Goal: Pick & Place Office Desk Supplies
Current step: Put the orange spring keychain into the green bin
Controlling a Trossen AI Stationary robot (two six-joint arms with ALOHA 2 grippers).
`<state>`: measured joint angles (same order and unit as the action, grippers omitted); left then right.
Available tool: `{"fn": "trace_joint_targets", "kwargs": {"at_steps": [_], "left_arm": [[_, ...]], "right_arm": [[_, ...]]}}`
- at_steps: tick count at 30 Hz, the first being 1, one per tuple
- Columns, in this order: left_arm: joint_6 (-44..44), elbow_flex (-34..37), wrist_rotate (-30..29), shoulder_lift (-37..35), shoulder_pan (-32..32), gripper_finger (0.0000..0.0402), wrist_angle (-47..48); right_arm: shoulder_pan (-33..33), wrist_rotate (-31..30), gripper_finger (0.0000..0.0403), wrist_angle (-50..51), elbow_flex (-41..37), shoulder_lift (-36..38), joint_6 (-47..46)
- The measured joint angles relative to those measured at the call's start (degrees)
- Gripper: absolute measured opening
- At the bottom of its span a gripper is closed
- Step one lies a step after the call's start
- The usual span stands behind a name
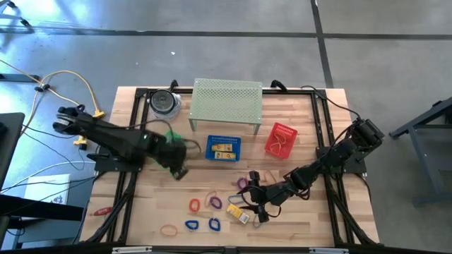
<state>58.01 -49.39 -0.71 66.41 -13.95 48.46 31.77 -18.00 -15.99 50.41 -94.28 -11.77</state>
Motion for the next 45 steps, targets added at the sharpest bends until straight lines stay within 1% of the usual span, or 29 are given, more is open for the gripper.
{"fn": "trace_joint_targets", "kwargs": {"at_steps": [4,8,13,18,22,26,32,35,38,40,45], "left_arm": [[-2.5,0.0,-6.9,0.6,-10.3,0.0109,-9.3],[-4.7,0.0,-13.9,2.9,-18.9,0.0109,-15.6],[-5.8,0.0,-17.6,7.4,-25.0,0.0109,-17.9],[-7.6,0.0,-18.7,12.1,-26.9,0.0109,-18.1],[-8.8,0.0,-18.8,15.0,-27.3,0.0109,-19.7],[-12.0,-0.6,-18.7,15.5,-27.1,0.0109,-23.5],[-20.2,-5.9,-20.7,15.5,-27.3,0.0108,-25.3],[-23.9,-7.9,-20.7,15.5,-27.6,0.0108,-26.1],[-24.7,-8.6,-21.0,15.5,-27.8,0.0108,-26.1],[-24.6,-8.6,-22.2,15.8,-28.2,0.0108,-26.1],[-23.7,-8.7,-25.5,19.8,-29.8,0.0108,-27.0]], "right_arm": [[0.0,0.1,0.0231,0.1,0.0,0.0,-0.6],[0.0,0.1,0.0231,0.0,0.0,0.0,-0.6],[0.0,0.1,0.0231,-0.1,0.0,0.0,-0.6],[0.0,0.0,0.0231,-0.1,0.0,0.0,-0.6],[0.0,0.0,0.0231,-0.1,0.0,0.0,-0.5],[0.0,0.0,0.0231,0.0,0.0,0.0,-0.4],[0.0,0.1,0.0231,0.2,0.0,0.0,-0.4],[0.0,0.0,0.0231,0.0,0.0,0.0,-0.4],[0.0,0.0,0.0231,-0.1,0.0,0.0,-0.2],[0.0,0.0,0.0231,-0.1,0.0,0.0,0.0],[0.2,0.0,0.0231,0.3,0.0,0.0,-1.6]]}}
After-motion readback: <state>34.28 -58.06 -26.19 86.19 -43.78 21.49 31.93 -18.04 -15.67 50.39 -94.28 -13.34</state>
